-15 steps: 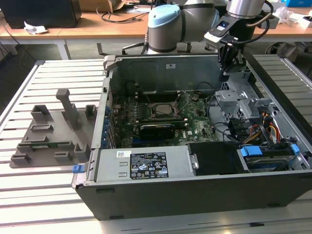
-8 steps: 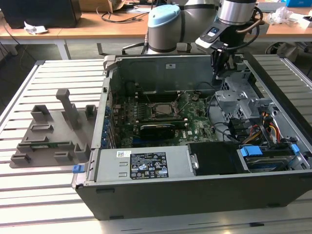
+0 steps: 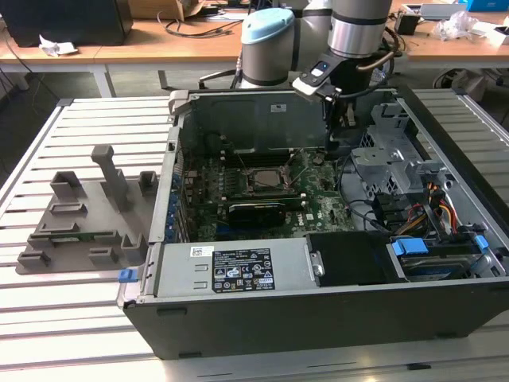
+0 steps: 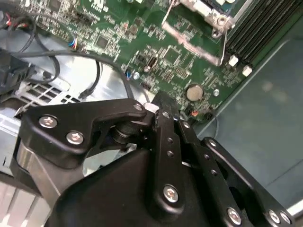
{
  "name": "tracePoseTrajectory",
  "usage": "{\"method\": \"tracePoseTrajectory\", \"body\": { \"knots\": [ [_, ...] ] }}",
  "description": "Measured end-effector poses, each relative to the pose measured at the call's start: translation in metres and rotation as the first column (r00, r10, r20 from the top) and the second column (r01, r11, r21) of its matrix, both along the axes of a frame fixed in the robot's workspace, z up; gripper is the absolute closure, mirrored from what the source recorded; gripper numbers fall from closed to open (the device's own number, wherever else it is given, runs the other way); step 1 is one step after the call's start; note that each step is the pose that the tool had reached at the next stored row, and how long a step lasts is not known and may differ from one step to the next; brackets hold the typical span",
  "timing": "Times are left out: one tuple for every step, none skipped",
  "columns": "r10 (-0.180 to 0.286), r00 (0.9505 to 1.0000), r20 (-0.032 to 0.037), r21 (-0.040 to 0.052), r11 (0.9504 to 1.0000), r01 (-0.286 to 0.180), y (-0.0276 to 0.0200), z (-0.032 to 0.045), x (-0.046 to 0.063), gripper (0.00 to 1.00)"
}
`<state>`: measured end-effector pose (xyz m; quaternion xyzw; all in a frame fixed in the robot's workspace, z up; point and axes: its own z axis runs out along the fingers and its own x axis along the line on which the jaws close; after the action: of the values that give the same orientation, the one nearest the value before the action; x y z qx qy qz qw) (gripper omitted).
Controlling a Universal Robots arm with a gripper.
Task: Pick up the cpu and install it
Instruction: 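Close the cpu cover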
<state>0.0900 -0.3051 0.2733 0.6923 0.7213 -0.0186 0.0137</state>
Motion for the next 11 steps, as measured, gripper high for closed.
{"method": "tracePoseTrajectory", "body": {
  "knots": [
    [0.0,1.0,0.0,0.0002,1.0,0.0,0.0,-0.0032,-0.006,0.89],
    [0.0,1.0,0.0,0.0002,1.0,0.0,0.0001,-0.0073,-0.015,0.89],
    [0.0,1.0,-0.0001,-0.0001,1.0,0.0,0.0,-0.0105,-0.021,0.89],
    [0.0,1.0,0.0,0.0001,1.0,0.0,0.0,-0.0131,-0.026,0.89],
    [0.0,1.0,0.0,0.0,1.0,0.0,0.0001,-0.0139,-0.028,0.89],
    [0.0,1.0,0.0,0.0002,1.0,0.0,0.0001,-0.0144,-0.03,0.89],
    [0.0,1.0,-0.0001,0.0001,1.0,0.0,0.0,-0.0146,-0.034,0.89],
    [0.0,1.0,0.0,0.0,1.0,0.0,0.0,-0.0146,-0.036,0.89],
    [0.0,1.0,0.0001,0.0001,1.0,0.0,0.0,-0.0146,-0.038,0.89],
    [0.0,1.0,0.0003,0.0001,1.0,0.0,0.0001,-0.0146,-0.042,0.89],
    [0.0,1.0,0.0007,0.0001,1.0,0.0,0.0001,-0.0146,-0.048,0.89]
  ]
}}
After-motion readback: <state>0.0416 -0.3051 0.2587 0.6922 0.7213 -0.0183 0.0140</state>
